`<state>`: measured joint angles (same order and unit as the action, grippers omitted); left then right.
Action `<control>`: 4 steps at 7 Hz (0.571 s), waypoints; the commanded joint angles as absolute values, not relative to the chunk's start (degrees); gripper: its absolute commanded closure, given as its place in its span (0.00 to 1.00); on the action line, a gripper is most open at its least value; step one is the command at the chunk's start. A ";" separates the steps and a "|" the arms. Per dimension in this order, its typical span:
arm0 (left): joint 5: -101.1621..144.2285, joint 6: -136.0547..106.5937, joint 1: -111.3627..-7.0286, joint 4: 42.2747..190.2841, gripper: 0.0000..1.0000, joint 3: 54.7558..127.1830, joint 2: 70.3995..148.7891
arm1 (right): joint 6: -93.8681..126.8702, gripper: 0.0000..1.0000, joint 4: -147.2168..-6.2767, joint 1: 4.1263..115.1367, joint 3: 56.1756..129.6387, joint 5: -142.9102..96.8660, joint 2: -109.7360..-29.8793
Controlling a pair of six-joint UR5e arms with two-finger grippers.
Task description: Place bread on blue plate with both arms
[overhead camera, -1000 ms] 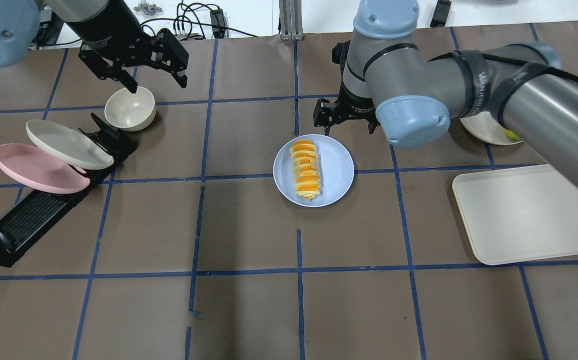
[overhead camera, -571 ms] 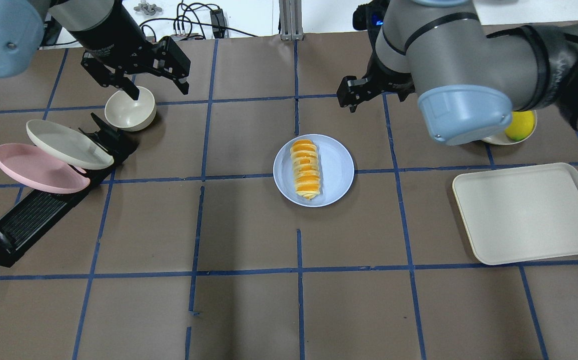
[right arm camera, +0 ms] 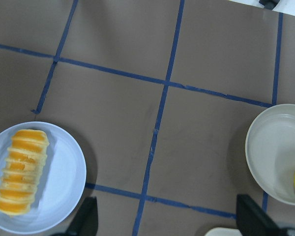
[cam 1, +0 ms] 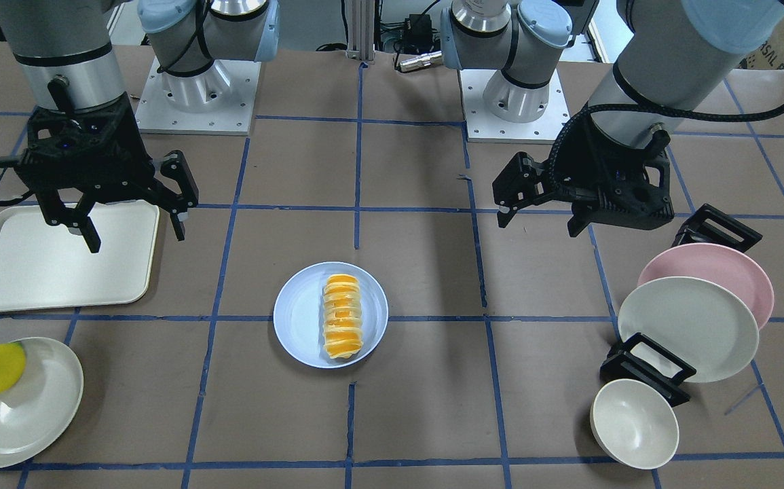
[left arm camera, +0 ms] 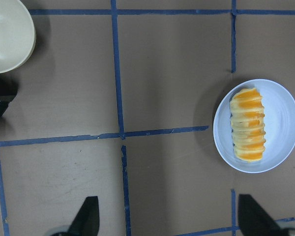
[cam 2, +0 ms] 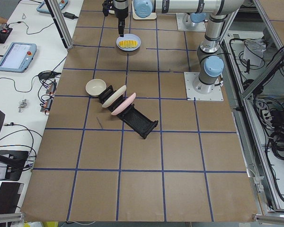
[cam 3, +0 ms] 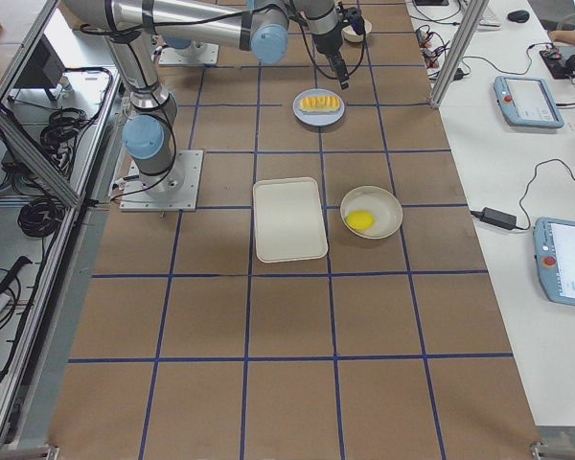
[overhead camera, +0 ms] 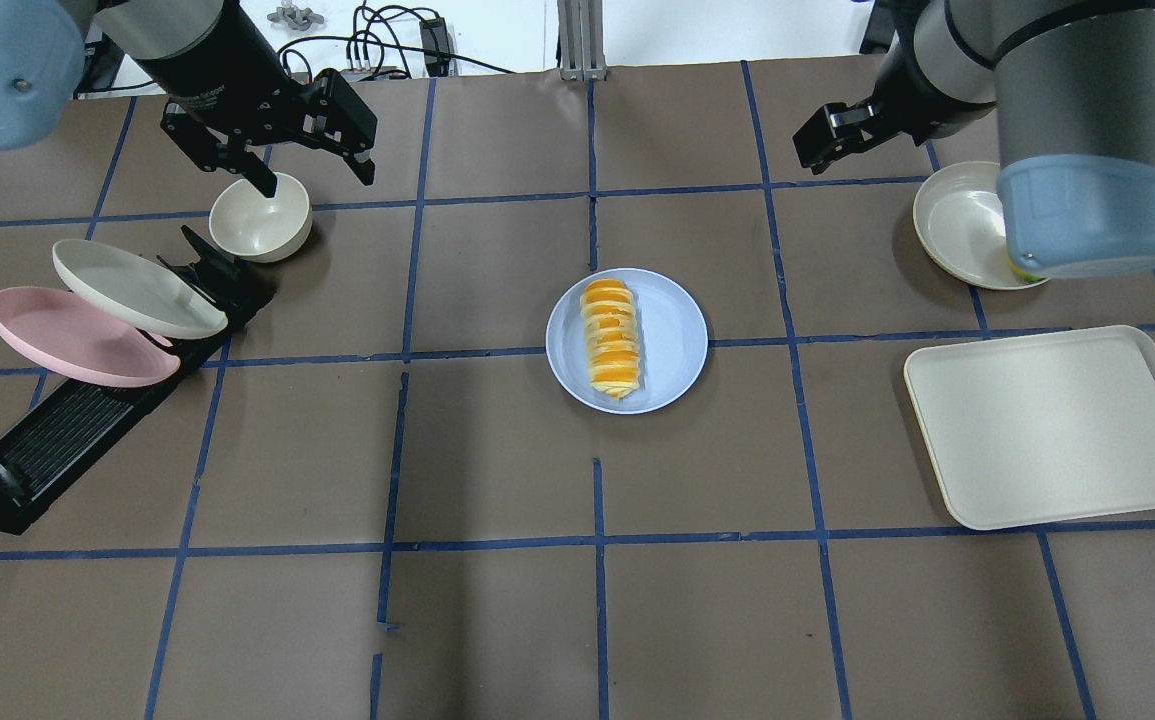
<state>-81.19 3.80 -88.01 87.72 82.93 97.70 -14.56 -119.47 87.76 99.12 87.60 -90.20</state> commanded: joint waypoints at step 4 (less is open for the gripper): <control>-81.04 3.87 -87.80 87.71 0.00 83.06 97.73 | -12.48 0.00 -81.68 86.22 83.50 90.26 -89.83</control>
